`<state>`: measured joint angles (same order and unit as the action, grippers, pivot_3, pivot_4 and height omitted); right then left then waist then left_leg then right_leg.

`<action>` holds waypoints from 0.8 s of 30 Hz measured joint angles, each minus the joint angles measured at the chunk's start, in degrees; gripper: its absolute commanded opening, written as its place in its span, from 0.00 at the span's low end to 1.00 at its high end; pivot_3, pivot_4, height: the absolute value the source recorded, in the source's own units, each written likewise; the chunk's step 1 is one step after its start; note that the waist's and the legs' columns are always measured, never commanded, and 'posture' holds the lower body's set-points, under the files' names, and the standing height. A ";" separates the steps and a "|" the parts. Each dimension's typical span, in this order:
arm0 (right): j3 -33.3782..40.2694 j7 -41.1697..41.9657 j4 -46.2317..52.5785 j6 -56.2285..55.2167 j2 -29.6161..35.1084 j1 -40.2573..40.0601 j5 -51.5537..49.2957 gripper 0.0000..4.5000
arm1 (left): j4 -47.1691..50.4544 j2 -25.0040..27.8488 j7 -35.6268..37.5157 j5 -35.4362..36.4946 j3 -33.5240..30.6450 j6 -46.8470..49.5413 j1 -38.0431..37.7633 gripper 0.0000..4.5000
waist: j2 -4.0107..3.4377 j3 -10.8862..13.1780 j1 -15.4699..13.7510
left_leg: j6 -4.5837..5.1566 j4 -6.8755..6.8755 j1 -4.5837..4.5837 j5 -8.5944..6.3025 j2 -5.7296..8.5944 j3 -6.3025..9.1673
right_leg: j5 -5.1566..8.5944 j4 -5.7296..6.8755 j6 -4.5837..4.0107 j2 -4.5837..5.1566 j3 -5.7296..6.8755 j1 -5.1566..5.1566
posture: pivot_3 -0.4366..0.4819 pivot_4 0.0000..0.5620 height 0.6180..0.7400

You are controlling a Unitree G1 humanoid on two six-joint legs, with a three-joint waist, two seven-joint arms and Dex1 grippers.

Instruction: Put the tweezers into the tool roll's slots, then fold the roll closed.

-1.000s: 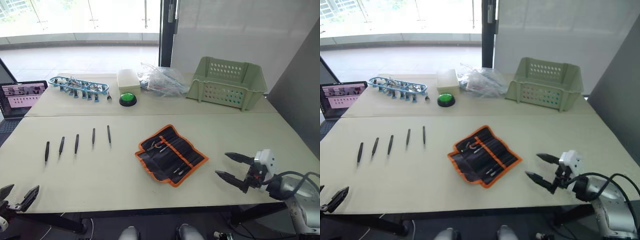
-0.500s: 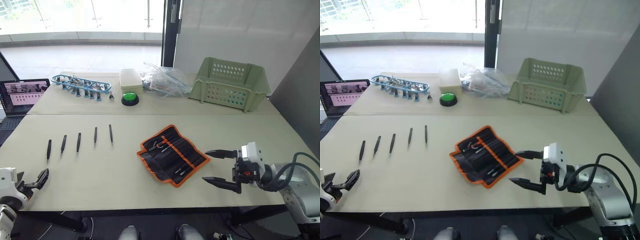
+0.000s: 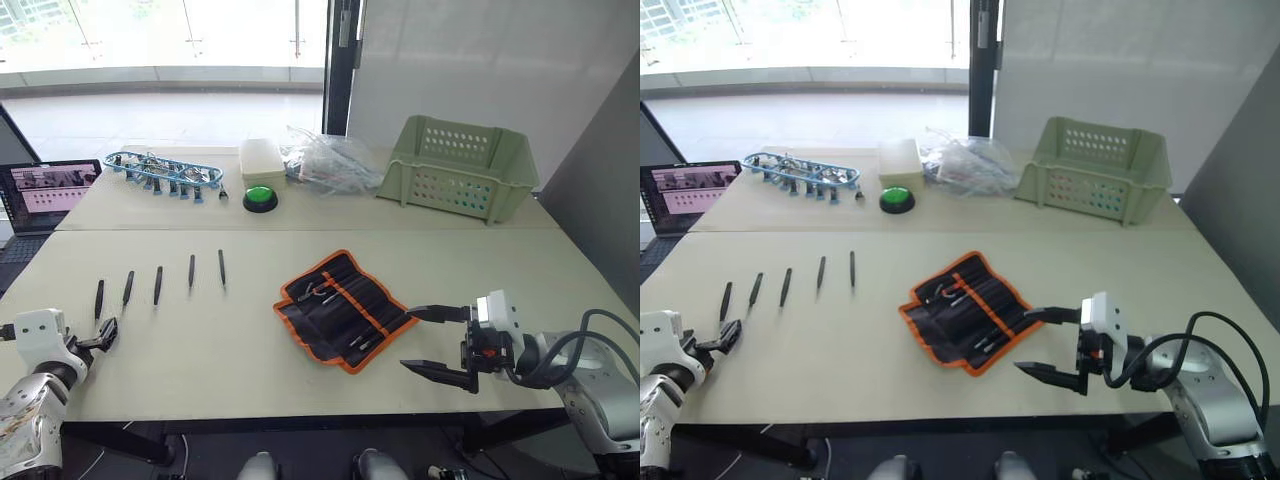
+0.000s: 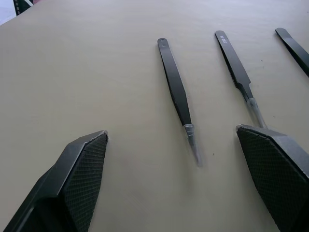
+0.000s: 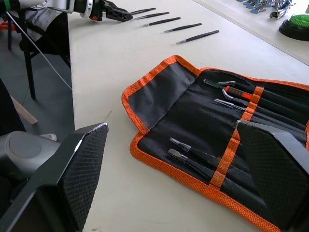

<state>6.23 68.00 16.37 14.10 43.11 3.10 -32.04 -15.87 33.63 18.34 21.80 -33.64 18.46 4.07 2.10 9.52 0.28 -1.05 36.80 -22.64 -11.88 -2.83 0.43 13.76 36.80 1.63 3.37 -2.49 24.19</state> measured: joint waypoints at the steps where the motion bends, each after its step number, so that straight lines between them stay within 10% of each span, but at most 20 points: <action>1: 0.00 -0.07 -0.01 0.00 0.00 0.00 0.01 1.00 | -0.85 0.00 -0.08 -0.24 0.07 -0.31 0.60 1.00 | -0.04 -0.02 0.00 | 0.00 0.00 0.02 0.00 0.00 0.00 | 0.00 0.01 0.00 0.00 0.00 -0.01 | 0.48 0.27 0.85; 16: -0.02 -0.54 -0.02 0.13 0.03 0.05 0.34 1.00 | -10.37 -0.44 2.04 -3.48 3.35 -4.45 8.85 0.03 | -0.57 -0.19 -1.95 | -0.06 0.09 0.00 0.04 0.13 -0.01 | -0.08 -0.06 0.16 0.08 -0.06 -0.15 | 0.48 0.27 0.85; 24: -0.02 -0.62 -0.01 0.13 0.34 0.04 0.36 1.00 | -11.14 -0.87 2.63 -3.49 3.58 -5.99 9.21 0.01 | -0.64 -0.22 -2.27 | -0.06 0.09 0.00 0.04 0.12 -0.02 | -0.08 -0.05 0.16 0.07 -0.06 -0.13 | 0.48 0.27 0.85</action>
<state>6.21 67.38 16.35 14.23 43.45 3.14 -31.68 -27.01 32.76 20.98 18.31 -30.06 12.47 13.28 1.46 9.30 -1.99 -1.11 36.89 -22.64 -11.84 -2.71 0.41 13.68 36.75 1.79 3.45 -2.56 24.07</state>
